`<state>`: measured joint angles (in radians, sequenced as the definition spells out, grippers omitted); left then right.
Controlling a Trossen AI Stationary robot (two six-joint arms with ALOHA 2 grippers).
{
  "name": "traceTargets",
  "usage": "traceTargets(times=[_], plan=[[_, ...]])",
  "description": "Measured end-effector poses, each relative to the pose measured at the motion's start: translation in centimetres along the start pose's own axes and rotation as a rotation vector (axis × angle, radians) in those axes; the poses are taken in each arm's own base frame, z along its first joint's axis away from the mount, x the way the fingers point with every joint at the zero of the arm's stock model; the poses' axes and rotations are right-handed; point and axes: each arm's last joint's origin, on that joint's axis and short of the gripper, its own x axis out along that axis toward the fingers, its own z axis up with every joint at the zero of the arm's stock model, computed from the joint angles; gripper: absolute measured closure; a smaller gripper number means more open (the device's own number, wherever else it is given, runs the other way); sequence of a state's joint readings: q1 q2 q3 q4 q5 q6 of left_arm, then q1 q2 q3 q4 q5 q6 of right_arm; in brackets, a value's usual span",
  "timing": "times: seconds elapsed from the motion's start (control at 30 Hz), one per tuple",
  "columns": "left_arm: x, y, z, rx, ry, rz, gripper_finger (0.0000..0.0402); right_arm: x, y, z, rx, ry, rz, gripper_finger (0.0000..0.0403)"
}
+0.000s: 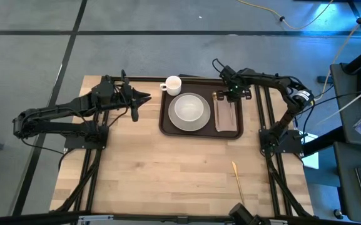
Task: Set up tray
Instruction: Put the gold fork to the right of the gold spoon on the brown napkin on the black serving tray
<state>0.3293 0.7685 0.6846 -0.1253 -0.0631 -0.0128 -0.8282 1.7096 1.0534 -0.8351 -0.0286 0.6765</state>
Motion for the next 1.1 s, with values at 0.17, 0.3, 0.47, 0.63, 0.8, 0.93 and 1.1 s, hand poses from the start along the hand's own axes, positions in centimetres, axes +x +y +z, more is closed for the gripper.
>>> traceTargets(times=[0.17,0.3,0.47,0.63,0.8,0.93,1.1], plan=[[0.0,0.0,0.0,0.000,0.000,0.000,0.0343,0.0,-0.1,-0.1,-0.017,0.009,-0.012,0.0403],[0.0,0.0,0.0,0.000,0.002,0.000,0.0343,0.0,-0.1,-0.1,-0.015,0.005,-0.010,0.0403],[0.0,0.0,-0.1,0.000,0.006,0.000,0.0343,0.4,0.0,0.0,-0.006,0.015,-0.019,0.0401],[0.0,0.0,-0.1,-0.004,0.007,-0.002,0.0343,1.7,0.0,0.2,-0.003,0.051,-0.048,0.0393],[0.0,0.0,-0.1,-0.004,0.007,-0.003,0.0343,2.5,0.1,0.3,-0.002,0.069,-0.061,0.0387],[0.0,0.0,-0.1,-0.003,0.007,-0.003,0.0343,2.5,0.1,0.3,-0.011,0.068,-0.061,0.0378],[0.0,0.0,-0.1,-0.004,0.007,-0.004,0.0343,2.5,0.1,0.3,-0.022,0.070,-0.062,0.0355]])
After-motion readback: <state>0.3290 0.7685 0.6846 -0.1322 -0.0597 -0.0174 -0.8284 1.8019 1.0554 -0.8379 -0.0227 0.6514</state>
